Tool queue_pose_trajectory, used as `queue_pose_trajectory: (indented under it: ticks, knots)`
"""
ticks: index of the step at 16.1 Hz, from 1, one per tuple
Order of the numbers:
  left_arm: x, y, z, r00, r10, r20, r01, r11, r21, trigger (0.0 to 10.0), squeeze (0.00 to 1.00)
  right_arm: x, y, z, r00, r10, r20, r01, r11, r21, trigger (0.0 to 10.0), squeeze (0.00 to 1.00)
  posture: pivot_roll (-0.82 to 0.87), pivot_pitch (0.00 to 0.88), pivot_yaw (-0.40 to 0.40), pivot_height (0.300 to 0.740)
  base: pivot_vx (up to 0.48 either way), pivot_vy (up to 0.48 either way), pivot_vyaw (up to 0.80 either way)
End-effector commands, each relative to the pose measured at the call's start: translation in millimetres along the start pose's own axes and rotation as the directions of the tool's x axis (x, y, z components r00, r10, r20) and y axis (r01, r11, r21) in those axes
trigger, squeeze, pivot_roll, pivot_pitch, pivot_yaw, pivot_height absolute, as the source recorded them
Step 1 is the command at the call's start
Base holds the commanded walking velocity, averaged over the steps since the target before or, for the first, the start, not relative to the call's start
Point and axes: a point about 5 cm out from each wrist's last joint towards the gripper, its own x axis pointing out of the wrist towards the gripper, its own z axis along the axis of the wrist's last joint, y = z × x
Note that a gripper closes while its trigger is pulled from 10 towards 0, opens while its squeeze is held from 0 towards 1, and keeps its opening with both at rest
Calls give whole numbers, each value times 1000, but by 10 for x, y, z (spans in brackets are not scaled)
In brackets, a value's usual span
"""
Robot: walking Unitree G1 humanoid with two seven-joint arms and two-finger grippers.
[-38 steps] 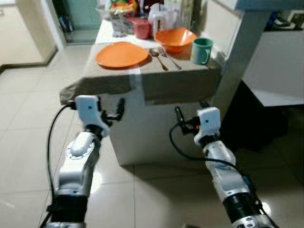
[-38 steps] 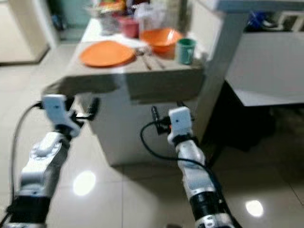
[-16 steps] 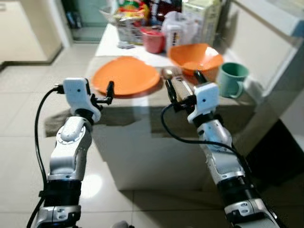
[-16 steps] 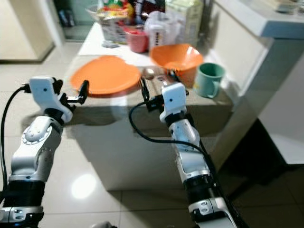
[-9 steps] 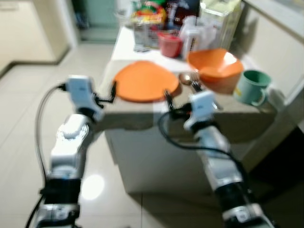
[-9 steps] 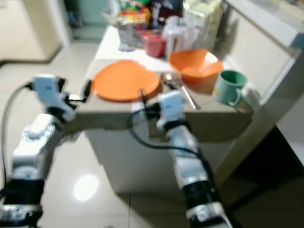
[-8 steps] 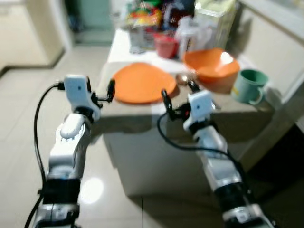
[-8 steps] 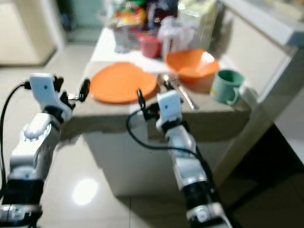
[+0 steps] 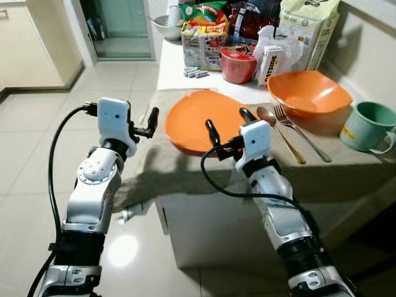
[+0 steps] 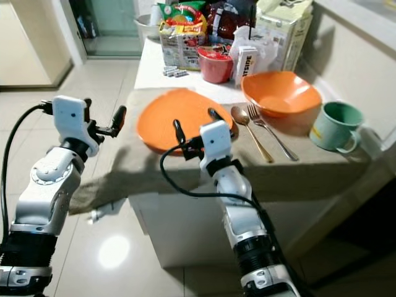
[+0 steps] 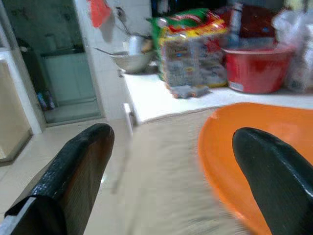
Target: Setting the table
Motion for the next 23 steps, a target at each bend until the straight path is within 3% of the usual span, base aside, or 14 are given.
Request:
queue_pose_trajectory:
  ticks: [1,4,5,6,7,10,13,16,17,18,23]
  knots:
    - [68,-97,26,998,-61,-19,61,998,-13,10000,0,-20,-87,0,1000,-27,2,27,1000,-7,10000,0,-52,0,37,727,0,0,0]
    - [198,-30,62,993,-105,-51,102,994,-48,10000,0,-1,-84,19,999,-31,12,31,999,-8,10000,0,-50,0,42,727,0,0,0]
    - [332,-61,124,988,-145,-44,142,988,-55,10000,0,8,-84,32,999,-34,20,35,999,-8,10000,0,-50,0,43,727,0,0,0]
    - [359,-76,139,987,-155,-40,153,987,-57,10000,0,10,-85,34,999,-35,21,35,999,-9,10000,0,-50,0,43,727,0,0,0]
    - [407,-112,170,985,-170,-33,168,984,-54,10000,1000,11,-87,39,999,-37,24,37,999,-10,10000,0,-50,0,43,727,0,0,0]
    - [545,-294,218,968,-251,-28,250,968,-25,10000,1000,3,-112,32,998,-58,21,58,998,-13,10000,0,-82,0,59,727,0,0,0]
    - [560,-449,135,943,-330,-48,328,944,-35,10000,1000,-32,-138,-10,998,-64,2,64,998,-18,10000,0,-81,0,55,727,0,0,0]
    - [600,-513,54,937,-338,-85,337,941,-22,10000,1000,-16,-130,14,998,-65,8,65,998,-17,10000,0,-81,0,58,727,0,0,0]
    - [607,-510,46,935,-348,-70,345,937,-52,0,51,-13,-169,30,996,-92,14,92,996,-15,10000,0,-83,0,63,727,0,0,0]
    - [610,-494,40,938,-342,-61,338,939,-70,0,0,-19,-201,25,994,-112,9,112,994,-15,10000,0,-85,0,66,727,0,0,0]
    - [630,-452,30,953,-298,-49,294,954,-61,0,0,-35,-226,-42,991,-125,-37,125,992,-25,10000,0,-89,0,64,727,0,0,-291]
